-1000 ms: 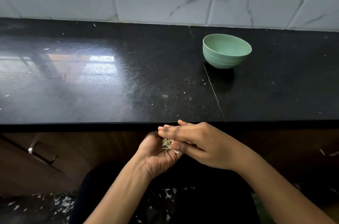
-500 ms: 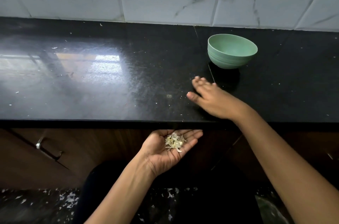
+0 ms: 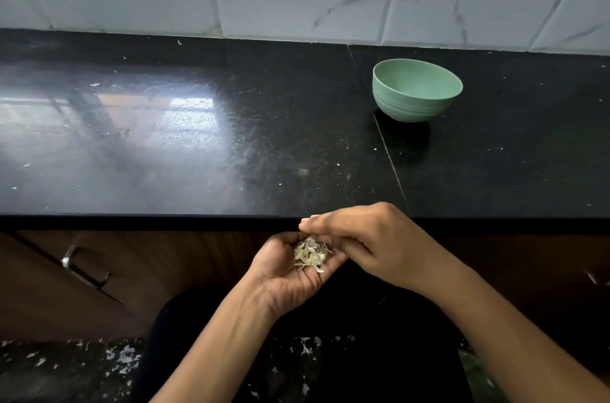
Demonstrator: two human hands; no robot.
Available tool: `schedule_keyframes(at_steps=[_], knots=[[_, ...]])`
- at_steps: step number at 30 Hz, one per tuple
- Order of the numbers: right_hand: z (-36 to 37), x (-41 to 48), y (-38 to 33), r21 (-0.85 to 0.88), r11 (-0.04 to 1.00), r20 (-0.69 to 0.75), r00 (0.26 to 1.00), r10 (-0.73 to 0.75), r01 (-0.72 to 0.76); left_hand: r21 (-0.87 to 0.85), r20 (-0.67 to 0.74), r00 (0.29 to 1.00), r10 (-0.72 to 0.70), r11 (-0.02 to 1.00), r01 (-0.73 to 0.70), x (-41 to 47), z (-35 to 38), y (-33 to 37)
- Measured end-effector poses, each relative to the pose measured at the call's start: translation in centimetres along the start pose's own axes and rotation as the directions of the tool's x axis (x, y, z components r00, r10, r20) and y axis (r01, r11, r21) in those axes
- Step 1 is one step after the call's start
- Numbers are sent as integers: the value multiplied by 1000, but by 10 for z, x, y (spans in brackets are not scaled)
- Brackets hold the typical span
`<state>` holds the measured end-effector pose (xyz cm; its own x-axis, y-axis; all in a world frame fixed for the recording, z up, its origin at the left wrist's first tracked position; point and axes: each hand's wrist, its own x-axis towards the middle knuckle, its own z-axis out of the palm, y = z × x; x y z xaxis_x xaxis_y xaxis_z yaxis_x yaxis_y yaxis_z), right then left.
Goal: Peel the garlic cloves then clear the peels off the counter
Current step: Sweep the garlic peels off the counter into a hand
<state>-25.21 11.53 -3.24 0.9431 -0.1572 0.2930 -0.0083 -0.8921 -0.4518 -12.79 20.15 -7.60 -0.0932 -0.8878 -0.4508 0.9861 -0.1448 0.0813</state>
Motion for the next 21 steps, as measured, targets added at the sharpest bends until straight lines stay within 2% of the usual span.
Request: schedule_keyframes(at_steps=[2,5,7,8,11,13,14,15,16,17,18,21], knots=[[0,4,-3,-45,999,-89,996,-2,-2,30,-11,1000,-13,999,13,1,-1,0],[15,9,-9,-207,978,-242,970,-31,-20,25,-20,1000,-20,999,20,0,-2,2],[26,11,-11,-263,964,-255,967,-21,-49,-9,-20,999,-32,999,32,-1,-2,2],[27,12,-11,-247,967,-252,968,-4,-60,-11,-24,999,-28,1000,28,2,-4,3],[7,13,5,-3,988,-363,921,141,-153,84,-76,997,-34,996,40,6,-7,5],[-17,20,33,-12,934,-412,853,321,-357,142,-96,994,-49,988,63,5,-7,5],[-28,22,50,-83,861,-338,827,450,-502,139,-99,994,-54,988,68,5,-7,5],[-37,24,63,-177,757,-203,776,597,-629,131,-97,993,-61,989,74,4,-7,4],[-41,27,72,-264,679,-78,717,692,-684,127,-96,993,-65,989,77,4,-8,5],[-39,30,75,-324,660,14,694,719,-677,127,-88,994,-66,989,77,4,-8,5],[-34,34,72,-358,691,80,717,692,-628,134,-86,994,-61,988,72,3,-7,5],[-6,43,48,-399,829,191,849,494,-392,122,-82,995,-49,991,59,4,-5,5]])
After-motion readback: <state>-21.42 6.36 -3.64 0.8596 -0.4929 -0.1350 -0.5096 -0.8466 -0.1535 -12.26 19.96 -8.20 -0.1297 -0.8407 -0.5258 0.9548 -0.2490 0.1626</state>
